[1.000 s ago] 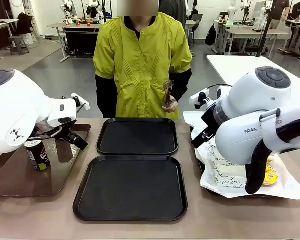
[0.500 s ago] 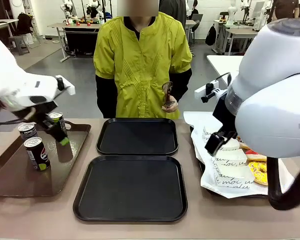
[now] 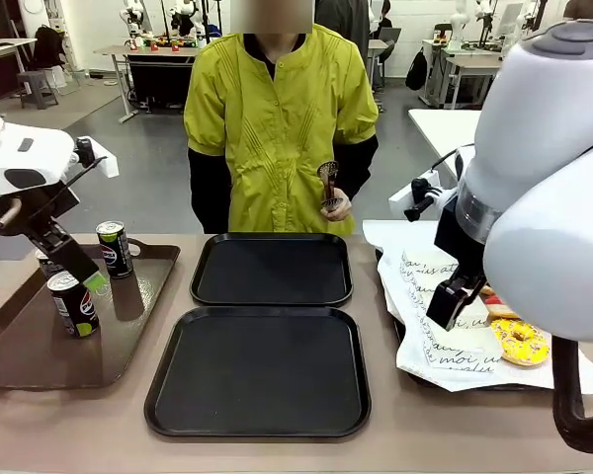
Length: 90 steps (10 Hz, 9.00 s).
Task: Set up donuts and drinks on trays.
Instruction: Pick up one Pepsi coke and place it on the Flat Tray.
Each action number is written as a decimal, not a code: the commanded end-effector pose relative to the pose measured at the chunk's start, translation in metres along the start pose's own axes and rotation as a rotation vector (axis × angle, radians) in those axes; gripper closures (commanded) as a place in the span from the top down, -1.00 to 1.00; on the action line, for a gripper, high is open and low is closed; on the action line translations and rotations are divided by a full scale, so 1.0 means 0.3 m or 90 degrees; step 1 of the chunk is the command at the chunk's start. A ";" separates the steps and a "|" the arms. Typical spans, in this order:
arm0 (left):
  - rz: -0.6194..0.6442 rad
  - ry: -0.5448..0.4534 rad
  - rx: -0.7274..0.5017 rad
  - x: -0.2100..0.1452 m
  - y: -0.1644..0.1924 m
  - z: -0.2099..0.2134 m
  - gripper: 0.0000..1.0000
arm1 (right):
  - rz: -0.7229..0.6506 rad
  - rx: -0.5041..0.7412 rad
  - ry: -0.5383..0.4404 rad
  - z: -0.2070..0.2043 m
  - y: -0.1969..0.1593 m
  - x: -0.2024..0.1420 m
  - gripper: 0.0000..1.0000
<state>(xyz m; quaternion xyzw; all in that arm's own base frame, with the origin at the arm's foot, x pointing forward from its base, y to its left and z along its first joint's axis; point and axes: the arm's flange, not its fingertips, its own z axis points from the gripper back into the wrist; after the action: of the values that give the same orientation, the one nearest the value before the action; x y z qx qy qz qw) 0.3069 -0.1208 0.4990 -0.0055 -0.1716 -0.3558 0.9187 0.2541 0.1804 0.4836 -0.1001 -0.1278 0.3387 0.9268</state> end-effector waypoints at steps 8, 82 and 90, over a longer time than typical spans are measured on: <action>0.512 -0.096 -0.670 -0.270 0.518 0.108 1.00 | -0.468 0.709 -0.332 -0.184 -0.400 -0.486 1.00; 0.500 0.146 0.062 0.014 0.443 -0.479 0.07 | -0.586 0.681 -0.368 -0.126 -0.744 -1.038 1.00; 0.511 0.161 0.060 0.028 0.448 -0.458 -0.80 | -0.586 0.681 -0.368 -0.126 -0.744 -1.038 1.00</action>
<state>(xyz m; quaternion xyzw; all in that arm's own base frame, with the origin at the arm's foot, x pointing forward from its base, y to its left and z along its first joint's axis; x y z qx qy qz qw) 0.4393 -0.0412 0.3821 0.0016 -0.0612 0.0252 0.9978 0.1710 -0.1937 0.4558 0.5149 -0.2098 -0.0573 0.8292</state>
